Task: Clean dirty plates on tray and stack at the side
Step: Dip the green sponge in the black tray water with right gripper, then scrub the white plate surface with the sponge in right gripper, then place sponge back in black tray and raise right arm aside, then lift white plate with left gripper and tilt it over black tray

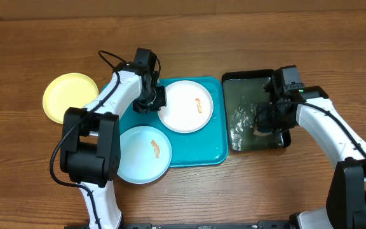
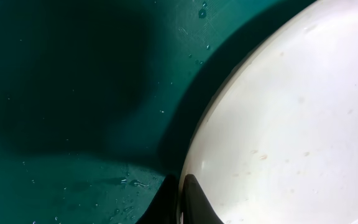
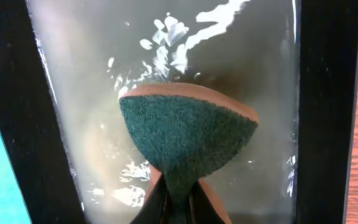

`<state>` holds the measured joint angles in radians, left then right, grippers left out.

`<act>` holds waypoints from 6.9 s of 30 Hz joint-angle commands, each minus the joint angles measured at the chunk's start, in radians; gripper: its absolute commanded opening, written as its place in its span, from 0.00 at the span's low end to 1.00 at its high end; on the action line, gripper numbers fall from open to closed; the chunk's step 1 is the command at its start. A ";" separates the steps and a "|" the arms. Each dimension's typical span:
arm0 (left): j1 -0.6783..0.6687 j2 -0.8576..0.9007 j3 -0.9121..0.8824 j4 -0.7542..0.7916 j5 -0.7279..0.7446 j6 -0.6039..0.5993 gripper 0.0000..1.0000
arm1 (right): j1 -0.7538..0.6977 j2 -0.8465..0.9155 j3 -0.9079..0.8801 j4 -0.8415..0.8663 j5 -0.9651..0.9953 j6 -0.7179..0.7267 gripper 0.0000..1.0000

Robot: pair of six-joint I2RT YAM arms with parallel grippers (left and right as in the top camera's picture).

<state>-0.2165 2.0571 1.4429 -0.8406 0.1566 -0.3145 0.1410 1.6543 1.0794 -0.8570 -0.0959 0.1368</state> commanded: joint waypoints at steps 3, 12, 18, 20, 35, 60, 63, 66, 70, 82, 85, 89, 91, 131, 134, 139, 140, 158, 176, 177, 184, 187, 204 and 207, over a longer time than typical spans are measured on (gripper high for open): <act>-0.008 -0.006 -0.008 0.001 -0.007 0.001 0.04 | 0.006 -0.007 0.076 -0.023 0.032 -0.015 0.04; -0.003 -0.006 -0.008 0.004 -0.011 0.001 0.04 | 0.060 -0.006 0.129 -0.114 0.055 -0.041 0.04; -0.004 -0.006 -0.008 0.003 -0.010 0.001 0.04 | 0.146 0.010 0.103 -0.098 0.127 -0.043 0.04; -0.004 -0.006 -0.008 0.002 -0.010 0.001 0.04 | 0.163 0.014 0.103 -0.092 0.174 -0.029 0.04; -0.005 -0.006 -0.008 0.002 -0.007 0.001 0.04 | 0.167 0.014 0.109 -0.100 0.135 0.029 0.04; -0.006 -0.006 -0.008 -0.029 -0.010 -0.038 0.04 | 0.166 0.076 0.392 -0.240 0.102 0.080 0.04; -0.006 -0.006 -0.008 -0.025 -0.010 -0.038 0.04 | 0.177 0.076 0.486 -0.237 -0.008 0.079 0.04; -0.006 -0.006 -0.008 -0.024 -0.010 -0.038 0.04 | 0.198 0.076 0.515 -0.173 -0.147 0.080 0.04; -0.006 -0.006 -0.008 -0.023 -0.010 -0.037 0.04 | 0.253 0.079 0.509 -0.082 -0.204 0.081 0.04; -0.006 -0.006 -0.008 -0.023 -0.010 -0.038 0.04 | 0.422 0.293 0.509 0.016 0.108 0.107 0.04; -0.006 -0.006 -0.008 -0.023 -0.010 -0.038 0.04 | 0.432 0.334 0.509 0.019 0.153 0.108 0.04; -0.006 -0.006 -0.008 -0.022 -0.009 -0.038 0.04 | 0.433 0.369 0.509 0.023 0.185 0.112 0.04; -0.006 -0.006 -0.008 -0.021 -0.008 -0.038 0.04 | 0.433 0.380 0.509 0.031 0.185 0.119 0.04; -0.006 -0.006 -0.008 -0.019 -0.008 -0.037 0.04 | 0.424 0.558 0.503 0.097 -0.341 0.139 0.04; -0.006 -0.006 -0.008 -0.019 -0.008 -0.037 0.04 | 0.404 0.550 0.554 0.092 -0.415 0.129 0.04; -0.006 -0.006 -0.008 -0.019 -0.008 -0.037 0.04 | 0.349 0.493 0.671 0.047 -0.514 0.122 0.04; -0.006 -0.006 -0.008 -0.019 -0.008 -0.037 0.04 | 0.335 0.480 0.700 0.020 -0.519 0.121 0.04; -0.006 -0.006 -0.008 -0.018 -0.008 -0.037 0.04 | 0.077 0.351 0.746 -0.671 0.056 0.012 0.04; -0.006 -0.006 -0.008 -0.010 -0.007 -0.037 0.07 | 0.066 0.351 0.410 -0.434 0.083 0.012 0.59; -0.006 -0.006 -0.008 -0.010 -0.007 -0.037 0.09 | 0.064 0.351 0.417 -0.434 0.084 0.012 0.63; -0.006 -0.006 -0.008 -0.011 -0.008 -0.037 0.20 | -0.019 0.351 0.552 -0.462 0.084 0.020 0.74; -0.007 -0.006 -0.008 -0.011 -0.007 -0.037 0.23 | -0.099 0.351 0.587 -0.460 0.081 0.032 0.77; -0.027 -0.003 -0.018 -0.011 -0.055 -0.030 0.04 | -0.457 0.351 0.589 -0.413 0.076 0.045 1.00; -0.027 -0.003 -0.017 -0.011 -0.048 -0.030 0.04 | -0.460 0.351 0.589 -0.366 0.076 0.045 1.00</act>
<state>-0.2363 2.0571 1.4387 -0.8516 0.1326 -0.3408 -0.3138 2.0262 1.6531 -1.2564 -0.0189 0.1795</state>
